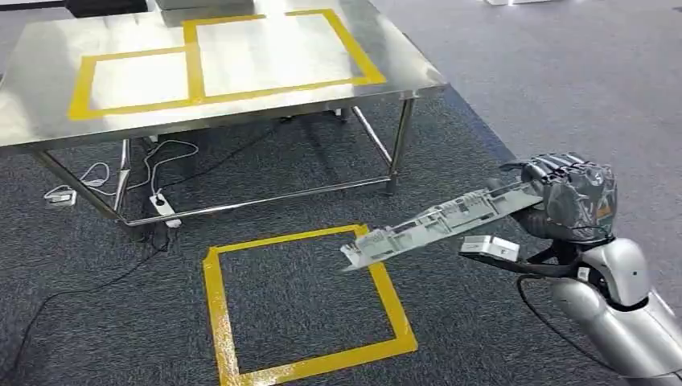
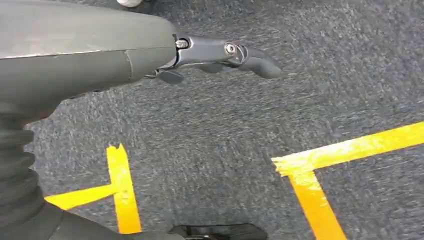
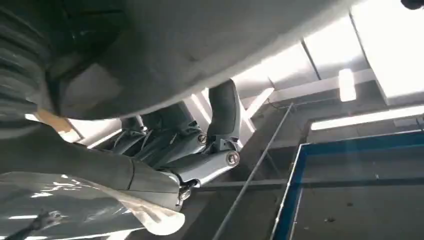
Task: Take the parts from the cabinet and place them on the table.
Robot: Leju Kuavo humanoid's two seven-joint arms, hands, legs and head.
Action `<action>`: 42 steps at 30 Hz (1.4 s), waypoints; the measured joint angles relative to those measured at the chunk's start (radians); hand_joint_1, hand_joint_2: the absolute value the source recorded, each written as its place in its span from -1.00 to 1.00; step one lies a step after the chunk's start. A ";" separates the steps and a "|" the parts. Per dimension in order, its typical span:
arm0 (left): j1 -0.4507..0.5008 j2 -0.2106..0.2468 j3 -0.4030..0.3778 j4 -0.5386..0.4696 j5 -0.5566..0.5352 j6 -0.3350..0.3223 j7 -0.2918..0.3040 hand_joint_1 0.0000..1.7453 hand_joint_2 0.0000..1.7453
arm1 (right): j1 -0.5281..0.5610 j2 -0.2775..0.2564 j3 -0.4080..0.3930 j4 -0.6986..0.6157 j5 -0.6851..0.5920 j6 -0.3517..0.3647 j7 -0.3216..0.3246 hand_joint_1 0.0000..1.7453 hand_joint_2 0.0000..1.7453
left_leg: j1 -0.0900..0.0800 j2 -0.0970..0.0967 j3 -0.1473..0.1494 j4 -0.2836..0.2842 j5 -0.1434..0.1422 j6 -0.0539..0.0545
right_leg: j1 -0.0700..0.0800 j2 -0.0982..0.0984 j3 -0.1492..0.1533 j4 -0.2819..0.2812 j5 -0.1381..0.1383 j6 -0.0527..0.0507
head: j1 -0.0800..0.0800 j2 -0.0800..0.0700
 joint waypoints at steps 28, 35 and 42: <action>0.003 0.004 -0.010 0.003 -0.002 -0.031 -0.034 -1.00 1.00 | 0.003 -0.005 0.002 0.003 0.021 0.001 0.003 1.00 1.00 | -0.001 0.017 0.018 -0.009 -0.011 0.016 | 0.002 -0.006 -0.089 0.183 -0.080 0.002 | 0.002 0.000; 0.003 0.004 -0.010 0.003 -0.003 -0.032 -0.034 -1.00 1.00 | 0.007 -0.007 0.002 0.003 0.024 0.000 0.005 1.00 1.00 | -0.005 0.012 0.029 0.000 -0.030 -0.009 | 0.010 -0.002 0.016 -0.023 -0.012 -0.025 | -0.002 0.000; 0.004 0.008 -0.010 0.003 -0.003 -0.034 -0.034 -1.00 1.00 | 0.015 -0.007 0.002 0.002 0.028 0.000 0.006 1.00 1.00 | 0.010 0.019 -0.134 0.317 -0.149 -0.042 | 0.000 -0.012 0.055 -0.035 -0.030 -0.046 | -0.009 0.000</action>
